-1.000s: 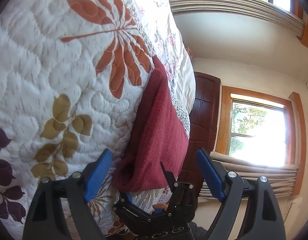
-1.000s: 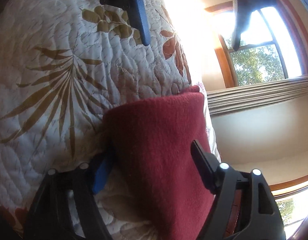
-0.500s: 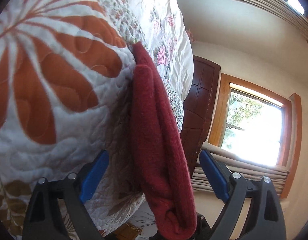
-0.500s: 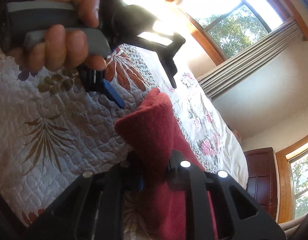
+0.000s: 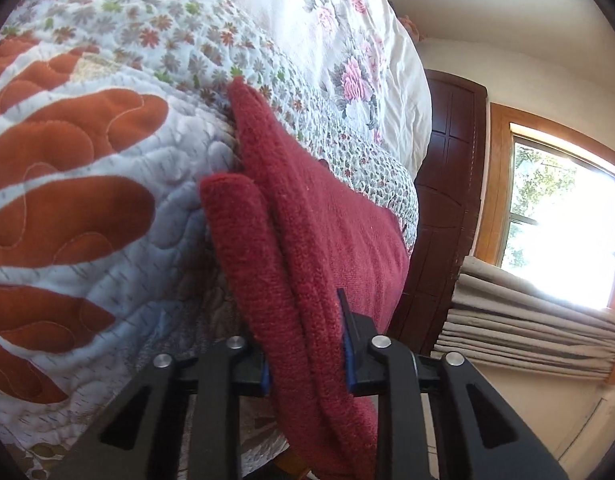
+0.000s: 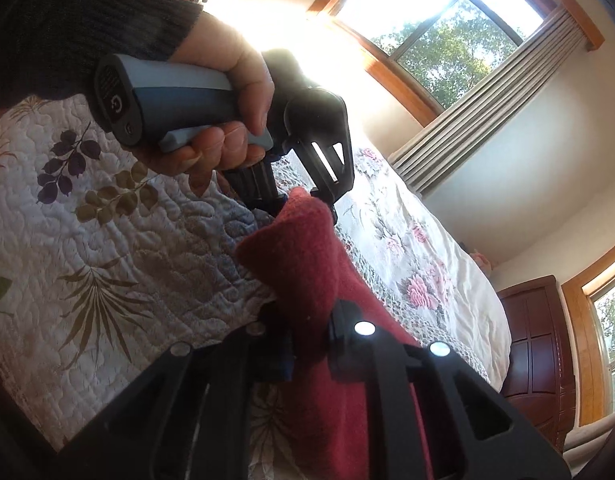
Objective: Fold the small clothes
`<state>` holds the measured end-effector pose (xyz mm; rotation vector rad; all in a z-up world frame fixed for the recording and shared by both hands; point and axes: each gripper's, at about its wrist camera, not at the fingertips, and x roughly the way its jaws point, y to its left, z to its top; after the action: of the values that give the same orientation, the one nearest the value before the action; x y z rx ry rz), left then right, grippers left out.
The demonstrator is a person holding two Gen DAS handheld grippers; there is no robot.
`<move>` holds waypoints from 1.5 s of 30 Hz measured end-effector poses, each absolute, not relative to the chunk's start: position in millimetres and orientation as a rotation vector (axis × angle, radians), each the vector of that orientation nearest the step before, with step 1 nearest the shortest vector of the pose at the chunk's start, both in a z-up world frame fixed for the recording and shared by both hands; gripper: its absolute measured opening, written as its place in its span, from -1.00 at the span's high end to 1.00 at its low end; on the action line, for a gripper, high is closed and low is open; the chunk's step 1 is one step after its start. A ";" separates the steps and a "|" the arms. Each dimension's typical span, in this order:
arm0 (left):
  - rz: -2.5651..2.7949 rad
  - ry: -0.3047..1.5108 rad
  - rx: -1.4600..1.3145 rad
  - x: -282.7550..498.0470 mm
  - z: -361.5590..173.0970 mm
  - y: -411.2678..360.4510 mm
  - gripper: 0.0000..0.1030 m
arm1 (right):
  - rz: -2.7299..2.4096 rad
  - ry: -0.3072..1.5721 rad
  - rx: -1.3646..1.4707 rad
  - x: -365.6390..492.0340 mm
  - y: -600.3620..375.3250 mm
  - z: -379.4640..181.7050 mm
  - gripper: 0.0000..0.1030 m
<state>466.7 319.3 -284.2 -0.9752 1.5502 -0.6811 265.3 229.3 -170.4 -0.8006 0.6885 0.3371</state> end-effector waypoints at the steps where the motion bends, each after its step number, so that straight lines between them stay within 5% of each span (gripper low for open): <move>1: -0.681 1.541 -0.963 467.2 -278.0 317.9 0.59 | 0.335 0.685 -0.789 265.5 227.9 -167.4 0.80; 25: -0.710 1.461 -0.491 512.1 -86.0 140.7 0.61 | 0.152 0.627 -0.160 280.7 71.2 -59.1 0.80; 45: -0.608 1.593 -0.108 500.0 -112.4 -48.9 0.61 | 0.052 0.675 0.209 264.3 -79.6 -90.4 0.80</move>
<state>500.0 -48.9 -112.4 -0.1079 1.5929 -0.6080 264.3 -79.6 -90.4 0.2086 0.6753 0.0521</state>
